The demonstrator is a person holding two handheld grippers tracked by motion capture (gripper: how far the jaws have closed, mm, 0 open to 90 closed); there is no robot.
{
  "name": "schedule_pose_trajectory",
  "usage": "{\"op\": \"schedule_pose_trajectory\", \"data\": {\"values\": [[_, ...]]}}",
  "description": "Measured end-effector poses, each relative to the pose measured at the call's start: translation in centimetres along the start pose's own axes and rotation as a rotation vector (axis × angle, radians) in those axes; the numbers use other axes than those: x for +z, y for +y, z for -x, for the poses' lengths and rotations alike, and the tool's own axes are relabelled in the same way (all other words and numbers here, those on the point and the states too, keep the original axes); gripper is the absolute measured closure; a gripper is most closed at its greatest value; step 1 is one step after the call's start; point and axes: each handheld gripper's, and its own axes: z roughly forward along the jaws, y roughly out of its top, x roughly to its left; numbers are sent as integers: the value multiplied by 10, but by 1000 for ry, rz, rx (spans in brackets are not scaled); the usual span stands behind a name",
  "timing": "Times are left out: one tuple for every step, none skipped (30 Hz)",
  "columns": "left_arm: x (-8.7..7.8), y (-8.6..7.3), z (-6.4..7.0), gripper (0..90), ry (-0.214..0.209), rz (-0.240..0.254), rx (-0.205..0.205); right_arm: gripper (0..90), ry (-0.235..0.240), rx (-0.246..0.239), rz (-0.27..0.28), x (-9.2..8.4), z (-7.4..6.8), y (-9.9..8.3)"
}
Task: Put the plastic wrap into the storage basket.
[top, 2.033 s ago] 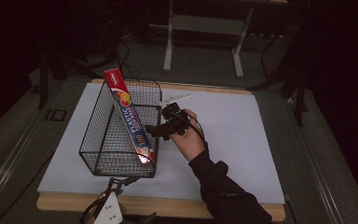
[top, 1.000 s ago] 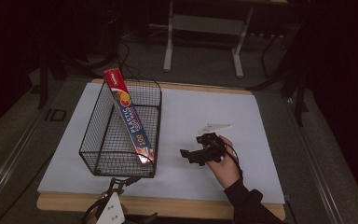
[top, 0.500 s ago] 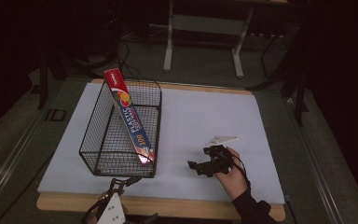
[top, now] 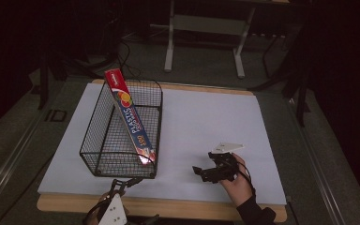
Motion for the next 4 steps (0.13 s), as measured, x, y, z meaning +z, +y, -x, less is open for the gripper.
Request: {"op": "schedule_pose_trajectory", "data": {"values": [[0, 0, 0, 1, -1, -1, 1, 139, -2, -2, 2, 0, 1, 0], [0, 0, 0, 1, -2, -2, 2, 139, -4, -9, 6, 1, 1, -1], [0, 0, 0, 1, -2, -3, 3, 139, -11, -13, 4, 1, 1, -1], [0, 0, 0, 1, -2, -4, 2, 139, -16, -18, 2, 2, 0, -1]]}}
